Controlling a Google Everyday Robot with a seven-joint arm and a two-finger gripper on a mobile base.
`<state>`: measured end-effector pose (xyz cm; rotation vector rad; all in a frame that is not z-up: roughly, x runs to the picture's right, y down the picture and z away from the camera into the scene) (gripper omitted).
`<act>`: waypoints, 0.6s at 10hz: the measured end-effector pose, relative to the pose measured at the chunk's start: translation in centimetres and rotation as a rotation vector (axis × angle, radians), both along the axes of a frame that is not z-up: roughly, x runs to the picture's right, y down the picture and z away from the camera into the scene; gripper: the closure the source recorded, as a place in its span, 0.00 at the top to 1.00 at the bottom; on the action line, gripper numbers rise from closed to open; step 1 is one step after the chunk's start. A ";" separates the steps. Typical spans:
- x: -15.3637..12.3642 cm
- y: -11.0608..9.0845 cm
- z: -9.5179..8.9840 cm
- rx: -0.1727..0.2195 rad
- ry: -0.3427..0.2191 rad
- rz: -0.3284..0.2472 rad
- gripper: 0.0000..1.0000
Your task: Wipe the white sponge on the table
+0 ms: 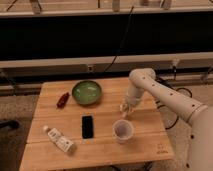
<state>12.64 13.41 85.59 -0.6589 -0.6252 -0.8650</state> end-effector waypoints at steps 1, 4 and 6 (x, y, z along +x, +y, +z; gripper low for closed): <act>-0.7 -0.7 0.8 0.005 -0.010 -0.011 0.00; -1.6 -2.5 3.2 0.016 -0.010 -0.031 0.00; -1.4 -3.8 4.4 0.031 0.011 -0.028 0.00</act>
